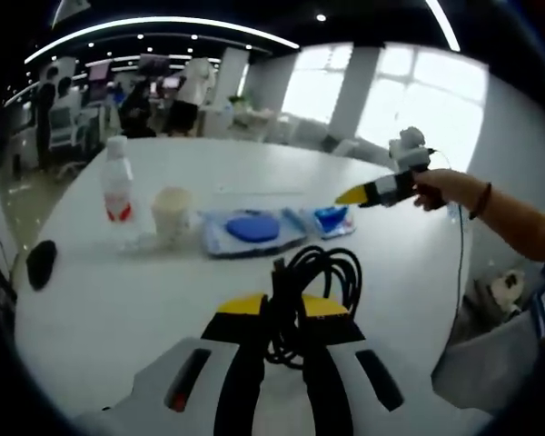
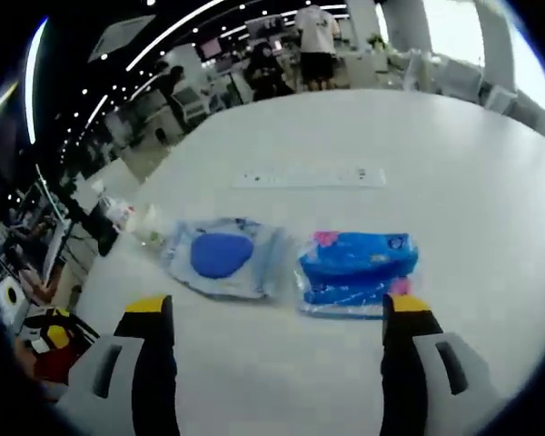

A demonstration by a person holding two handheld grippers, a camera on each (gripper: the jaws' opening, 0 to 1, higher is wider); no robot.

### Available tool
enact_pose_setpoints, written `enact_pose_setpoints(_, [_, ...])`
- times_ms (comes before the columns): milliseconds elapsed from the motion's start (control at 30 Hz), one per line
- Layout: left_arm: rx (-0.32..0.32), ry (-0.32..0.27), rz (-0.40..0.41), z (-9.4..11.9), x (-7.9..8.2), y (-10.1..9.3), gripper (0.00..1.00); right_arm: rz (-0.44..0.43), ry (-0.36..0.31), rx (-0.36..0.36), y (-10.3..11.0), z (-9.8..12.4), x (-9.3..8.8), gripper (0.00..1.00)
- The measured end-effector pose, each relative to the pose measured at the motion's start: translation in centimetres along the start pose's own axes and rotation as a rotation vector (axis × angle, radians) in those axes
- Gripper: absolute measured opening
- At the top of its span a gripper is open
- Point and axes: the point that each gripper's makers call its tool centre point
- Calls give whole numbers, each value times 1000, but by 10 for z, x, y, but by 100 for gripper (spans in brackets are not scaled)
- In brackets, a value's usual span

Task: Arrange the tabletop items into an orderly group along one side of the table until the central work area is clear of visible clutter.

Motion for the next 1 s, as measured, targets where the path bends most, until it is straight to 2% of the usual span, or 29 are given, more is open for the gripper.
enact_pose_setpoints(100, [-4, 1, -9, 0, 0, -2, 10, 67, -12, 25, 21, 7, 0, 95])
enact_pose_setpoints(333, [-7, -6, -16, 1, 2, -4, 10, 131, -29, 95, 56, 14, -4, 96])
enact_pose_setpoints(467, [-7, -10, -12, 2, 2, -4, 10, 158, -23, 143, 76, 16, -11, 97])
enact_pose_setpoints(667, [-11, -12, -20, 2, 2, -6, 10, 242, -4, 199, 107, 17, -27, 97])
enact_pose_setpoints(767, [-13, -12, -26, 1, 3, -8, 10, 278, -11, 250, 122, 18, -31, 97])
enact_pose_setpoints(1000, [-20, -18, -35, 1, 4, -12, 10, 374, 6, 325, 149, 16, -47, 96])
Point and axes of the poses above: the point that each gripper's makers call its tool centre point, and the gripper's own axes: z roughly backward along the fingers, y roughly to its left, x roughly out of its top, and after that the axes turned 14 degrees about y, right-handed
